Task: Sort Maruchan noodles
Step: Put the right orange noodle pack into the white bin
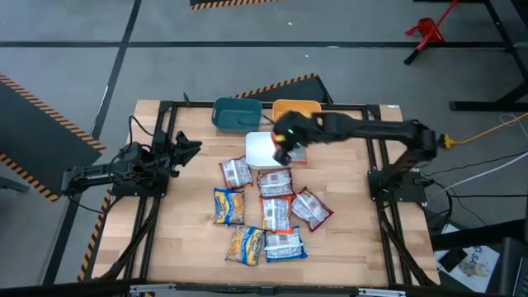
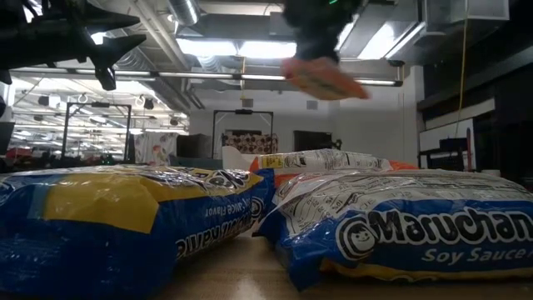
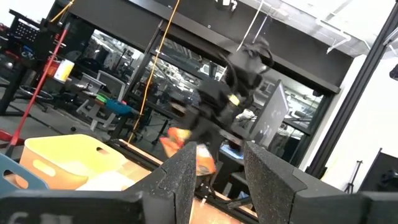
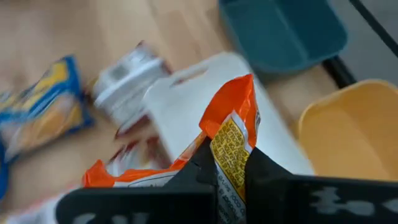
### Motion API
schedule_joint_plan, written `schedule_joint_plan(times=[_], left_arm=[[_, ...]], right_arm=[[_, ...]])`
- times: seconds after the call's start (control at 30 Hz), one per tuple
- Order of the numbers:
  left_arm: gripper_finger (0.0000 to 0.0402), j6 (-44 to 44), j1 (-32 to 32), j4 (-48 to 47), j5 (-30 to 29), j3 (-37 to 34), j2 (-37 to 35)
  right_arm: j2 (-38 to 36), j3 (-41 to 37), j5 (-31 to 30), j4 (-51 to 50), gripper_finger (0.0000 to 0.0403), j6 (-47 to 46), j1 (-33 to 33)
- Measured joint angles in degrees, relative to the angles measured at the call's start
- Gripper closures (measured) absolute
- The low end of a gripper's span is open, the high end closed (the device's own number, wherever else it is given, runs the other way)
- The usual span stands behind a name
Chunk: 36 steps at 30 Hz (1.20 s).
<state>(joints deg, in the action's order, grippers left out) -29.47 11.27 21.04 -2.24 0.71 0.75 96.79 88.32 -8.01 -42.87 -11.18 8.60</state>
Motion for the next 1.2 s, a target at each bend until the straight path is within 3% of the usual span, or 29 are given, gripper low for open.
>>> schedule_joint_plan(times=[0.23,0.47,0.63,0.87,1.2], left_arm=[[0.0274,-0.04,0.00,-0.01,0.00,0.00,0.01],[0.0274,-0.04,-0.02,-0.01,0.00,0.00,0.00],[0.0274,0.00,-0.02,-0.03,0.00,0.00,0.00],[0.0274,0.00,-0.01,-0.72,-0.01,0.00,0.01],[0.0274,0.01,-0.02,-1.04,-0.02,0.00,0.00]], right_arm=[[13.48,11.36,0.01,-0.09,0.0400,-0.80,1.21],[20.73,12.04,-0.54,-0.40,0.0400,-0.74,1.19],[23.46,12.06,-4.50,1.62,0.0395,2.88,1.22],[26.12,12.06,-4.84,2.47,0.0394,5.14,2.04],[26.56,12.06,-8.38,2.88,0.0329,5.05,3.36]])
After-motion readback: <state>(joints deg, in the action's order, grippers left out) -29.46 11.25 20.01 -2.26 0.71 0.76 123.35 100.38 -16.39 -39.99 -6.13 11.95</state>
